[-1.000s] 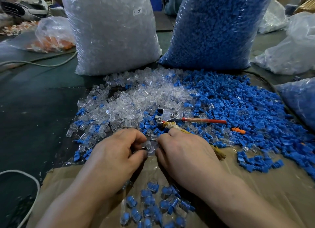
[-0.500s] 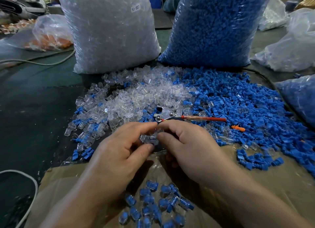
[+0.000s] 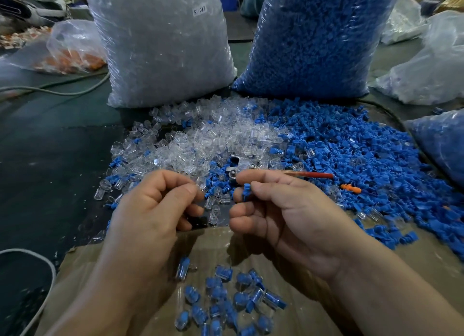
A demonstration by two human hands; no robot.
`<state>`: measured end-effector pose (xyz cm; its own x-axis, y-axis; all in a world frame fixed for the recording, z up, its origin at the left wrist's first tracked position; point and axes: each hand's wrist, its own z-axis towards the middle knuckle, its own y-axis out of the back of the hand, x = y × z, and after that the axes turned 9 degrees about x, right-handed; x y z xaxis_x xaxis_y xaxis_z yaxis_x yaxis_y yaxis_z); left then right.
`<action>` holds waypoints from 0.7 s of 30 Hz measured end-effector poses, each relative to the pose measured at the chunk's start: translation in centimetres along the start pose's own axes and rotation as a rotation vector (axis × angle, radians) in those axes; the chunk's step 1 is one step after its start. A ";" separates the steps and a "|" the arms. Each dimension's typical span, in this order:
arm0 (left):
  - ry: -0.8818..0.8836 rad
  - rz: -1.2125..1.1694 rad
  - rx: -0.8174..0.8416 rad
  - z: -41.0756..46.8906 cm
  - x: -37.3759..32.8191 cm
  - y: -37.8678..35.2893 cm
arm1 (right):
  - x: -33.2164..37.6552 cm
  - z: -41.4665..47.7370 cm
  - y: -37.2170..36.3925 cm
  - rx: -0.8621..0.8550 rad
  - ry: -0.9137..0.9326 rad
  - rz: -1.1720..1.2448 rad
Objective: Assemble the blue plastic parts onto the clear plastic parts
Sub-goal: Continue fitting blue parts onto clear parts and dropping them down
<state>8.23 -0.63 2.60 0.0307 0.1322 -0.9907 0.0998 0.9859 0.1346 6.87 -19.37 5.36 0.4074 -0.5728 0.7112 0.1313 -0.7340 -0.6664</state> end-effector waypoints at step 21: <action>0.110 -0.164 0.119 -0.4 0.7 -0.3 | -0.5 -0.6 1.1 0.031 0.123 -0.374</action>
<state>7.79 -0.80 1.85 -0.1037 -0.0115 -0.9945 0.2115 0.9768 -0.0334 6.27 -20.06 4.38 0.2157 -0.3090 0.9263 0.2782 -0.8898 -0.3616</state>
